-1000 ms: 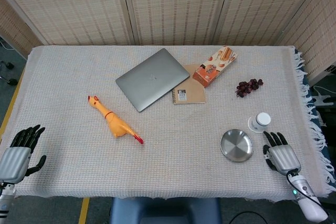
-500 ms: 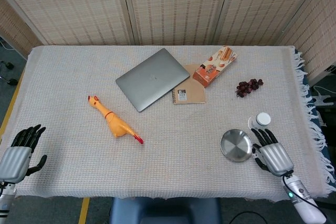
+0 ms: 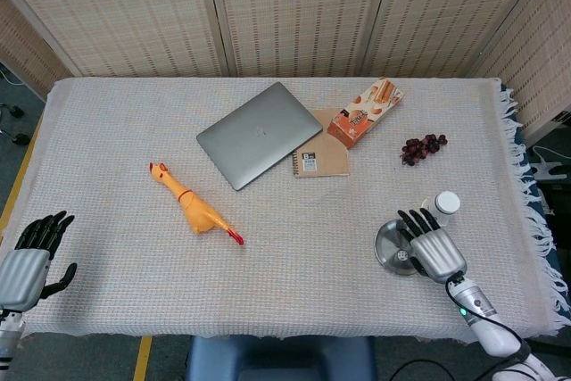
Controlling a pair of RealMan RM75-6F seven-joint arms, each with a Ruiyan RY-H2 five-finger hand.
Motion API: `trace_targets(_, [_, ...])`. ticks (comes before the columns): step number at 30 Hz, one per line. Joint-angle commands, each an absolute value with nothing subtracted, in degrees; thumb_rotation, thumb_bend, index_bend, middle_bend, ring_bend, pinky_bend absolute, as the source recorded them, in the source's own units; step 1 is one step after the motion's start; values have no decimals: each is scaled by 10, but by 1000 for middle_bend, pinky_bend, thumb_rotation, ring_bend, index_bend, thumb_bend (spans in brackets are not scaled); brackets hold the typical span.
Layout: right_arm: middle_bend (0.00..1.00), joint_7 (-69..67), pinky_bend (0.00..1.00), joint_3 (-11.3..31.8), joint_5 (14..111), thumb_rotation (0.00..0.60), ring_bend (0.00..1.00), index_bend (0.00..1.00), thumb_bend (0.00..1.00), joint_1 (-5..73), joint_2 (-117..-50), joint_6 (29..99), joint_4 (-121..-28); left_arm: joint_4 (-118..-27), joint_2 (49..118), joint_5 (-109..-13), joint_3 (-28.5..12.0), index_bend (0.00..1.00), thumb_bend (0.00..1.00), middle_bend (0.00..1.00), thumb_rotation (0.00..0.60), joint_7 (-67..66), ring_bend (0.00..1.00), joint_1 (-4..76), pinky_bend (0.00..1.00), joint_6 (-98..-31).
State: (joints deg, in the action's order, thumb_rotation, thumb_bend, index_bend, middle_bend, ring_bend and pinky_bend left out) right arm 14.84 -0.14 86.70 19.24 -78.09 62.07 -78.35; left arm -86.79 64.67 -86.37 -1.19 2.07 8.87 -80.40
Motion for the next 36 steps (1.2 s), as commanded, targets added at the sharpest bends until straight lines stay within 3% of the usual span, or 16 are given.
trace_targets(1, [0,148,0,0,857,600,0,0,285,182,-761,638,-805,-868,646,-864,-11,0,396,0,600,20,0,89,74,-802])
trace_targets(7, [0,93,0,25,842,600,0,0,285,175,-717,673,-828,-869,649,-859,-12,0,396,0,600,15,0,92,74,-795])
trace_targets(17, [0,48,0,62,732,600,0,0,286,238,-727,522,-723,-870,650,-858,-11,0,394,0,600,12,0,94,74,-791])
trace_targets(24, [0,4,11,66,724,600,0,14,286,258,-762,486,-658,-870,653,-855,-11,0,395,0,600,6,0,96,74,-786])
trace_targets(29, [169,-4,269,64,740,600,21,276,285,262,-787,505,-630,-870,653,-853,-12,0,396,0,600,5,0,97,74,-784])
trace_targets(31, [186,-10,289,63,744,600,37,320,286,262,-795,508,-623,-870,653,-853,-11,0,396,0,600,5,0,97,74,-785])
trace_targets(34, [281,-19,391,62,751,600,138,411,286,262,-811,522,-608,-872,653,-853,-11,0,395,0,600,5,0,97,74,-784])
trace_targets(36, [324,-21,407,62,752,600,199,464,286,262,-818,524,-598,-873,652,-853,-11,0,395,0,600,4,0,96,75,-785])
